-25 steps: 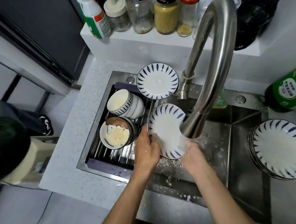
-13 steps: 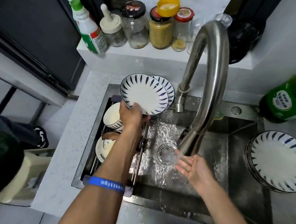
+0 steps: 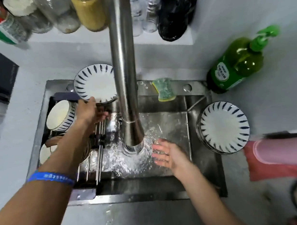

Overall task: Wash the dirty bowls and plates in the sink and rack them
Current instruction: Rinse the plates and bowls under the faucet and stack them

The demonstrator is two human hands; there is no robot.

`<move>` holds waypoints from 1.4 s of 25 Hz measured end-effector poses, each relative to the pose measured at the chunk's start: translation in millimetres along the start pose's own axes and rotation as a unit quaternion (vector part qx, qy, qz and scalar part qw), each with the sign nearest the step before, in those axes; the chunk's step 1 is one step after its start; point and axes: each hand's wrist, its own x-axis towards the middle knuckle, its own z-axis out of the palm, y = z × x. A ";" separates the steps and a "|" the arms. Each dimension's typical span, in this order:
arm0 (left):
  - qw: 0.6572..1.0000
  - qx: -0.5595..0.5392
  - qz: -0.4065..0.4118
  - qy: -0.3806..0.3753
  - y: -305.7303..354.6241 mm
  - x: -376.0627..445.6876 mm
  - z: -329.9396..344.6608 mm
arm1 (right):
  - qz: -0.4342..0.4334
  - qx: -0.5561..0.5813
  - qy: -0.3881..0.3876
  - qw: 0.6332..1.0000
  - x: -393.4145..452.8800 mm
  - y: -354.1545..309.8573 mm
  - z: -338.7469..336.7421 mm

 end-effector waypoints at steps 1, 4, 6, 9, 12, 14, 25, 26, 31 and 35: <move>1.000 0.010 0.021 0.020 -2.3 -9.8 1.8 | -0.021 0.003 0.013 1.000 -5.7 -3.4 -11.7; 0.996 -0.041 0.048 0.062 -5.4 -56.3 15.0 | -0.040 0.118 0.053 0.991 -28.1 -5.7 -48.8; 0.994 -0.104 0.019 0.024 -21.6 -85.9 26.3 | -0.031 0.233 0.086 0.968 -39.0 -4.8 -68.2; 0.987 -0.152 -0.039 -0.037 -59.8 -115.7 45.4 | -0.029 0.243 0.187 0.951 -32.0 -8.4 -92.5; 0.978 -0.162 -0.101 -0.087 -77.0 -144.2 63.9 | -0.016 0.212 0.234 0.949 -18.6 -14.9 -104.0; 0.972 -0.162 -0.112 -0.124 -80.4 -161.5 70.9 | -0.026 0.217 0.250 0.943 -19.6 -14.8 -107.7; 0.974 -0.195 -0.079 -0.085 -68.4 -182.5 50.2 | -0.270 0.134 0.311 0.901 -79.5 -13.4 -107.4; 0.973 -0.205 -0.068 -0.078 -67.9 -184.9 45.7 | -0.250 0.106 0.269 0.924 -82.4 -11.7 -91.8; 0.972 -0.213 -0.045 -0.085 -68.8 -183.2 26.6 | -0.126 -0.009 0.091 0.988 -52.8 0.7 -3.0; 0.977 -0.202 -0.056 0.031 -88.5 -179.5 15.6 | -0.176 -0.114 0.048 0.977 -28.7 8.9 32.9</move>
